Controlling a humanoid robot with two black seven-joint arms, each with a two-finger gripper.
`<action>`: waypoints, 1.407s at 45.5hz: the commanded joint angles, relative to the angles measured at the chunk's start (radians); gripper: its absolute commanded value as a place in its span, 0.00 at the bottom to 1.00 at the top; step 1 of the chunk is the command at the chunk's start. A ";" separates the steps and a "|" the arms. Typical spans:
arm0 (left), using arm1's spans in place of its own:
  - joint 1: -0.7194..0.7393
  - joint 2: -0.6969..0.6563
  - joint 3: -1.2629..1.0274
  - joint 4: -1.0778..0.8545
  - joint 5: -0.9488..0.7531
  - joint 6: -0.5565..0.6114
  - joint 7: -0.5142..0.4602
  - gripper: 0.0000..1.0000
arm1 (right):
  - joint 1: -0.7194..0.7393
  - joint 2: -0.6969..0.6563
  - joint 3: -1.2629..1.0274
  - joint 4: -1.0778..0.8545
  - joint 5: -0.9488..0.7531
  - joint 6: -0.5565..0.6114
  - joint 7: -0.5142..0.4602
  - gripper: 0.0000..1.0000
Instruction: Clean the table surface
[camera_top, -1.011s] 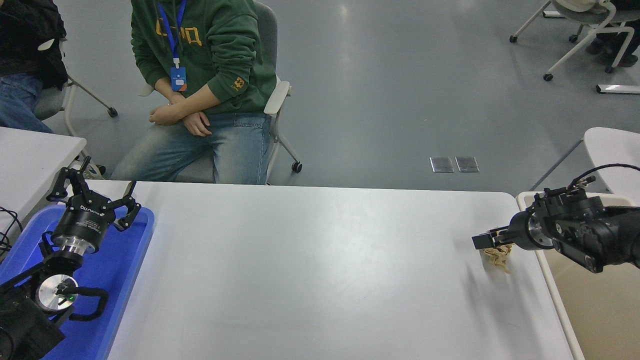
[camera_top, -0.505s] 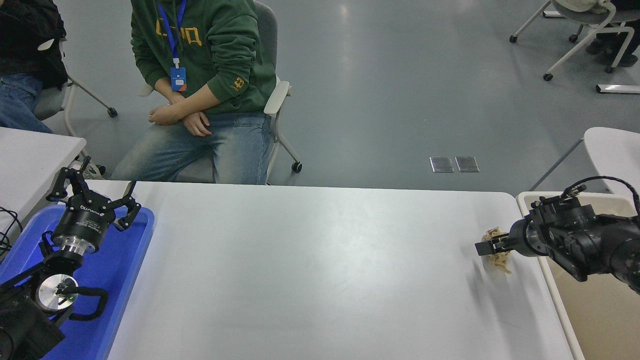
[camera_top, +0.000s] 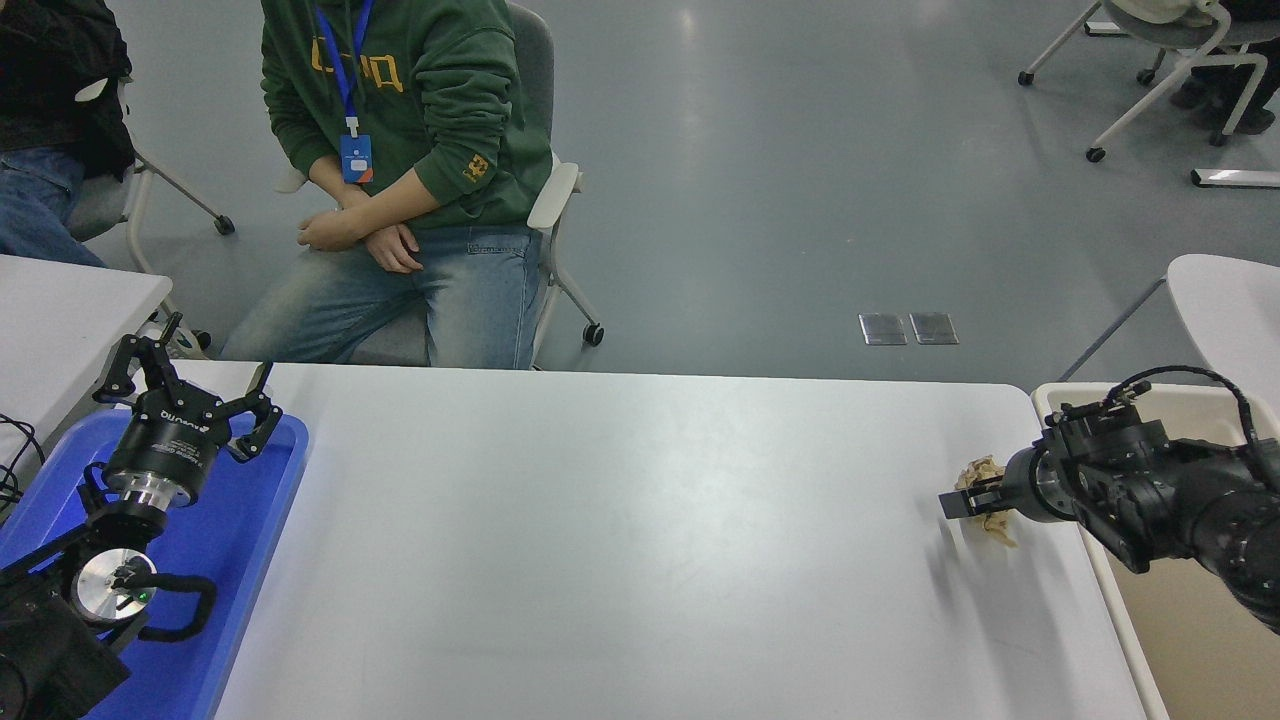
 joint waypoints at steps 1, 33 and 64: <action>0.000 0.000 0.000 0.000 0.000 0.000 0.000 1.00 | -0.011 0.013 -0.003 -0.031 -0.009 0.005 0.002 0.68; 0.000 0.000 0.000 0.000 0.000 0.000 0.000 1.00 | 0.020 0.011 -0.032 -0.035 0.005 0.046 0.025 0.00; 0.000 0.000 0.000 0.000 0.000 0.000 0.000 1.00 | 0.199 -0.098 -0.028 -0.021 0.155 0.186 0.133 0.00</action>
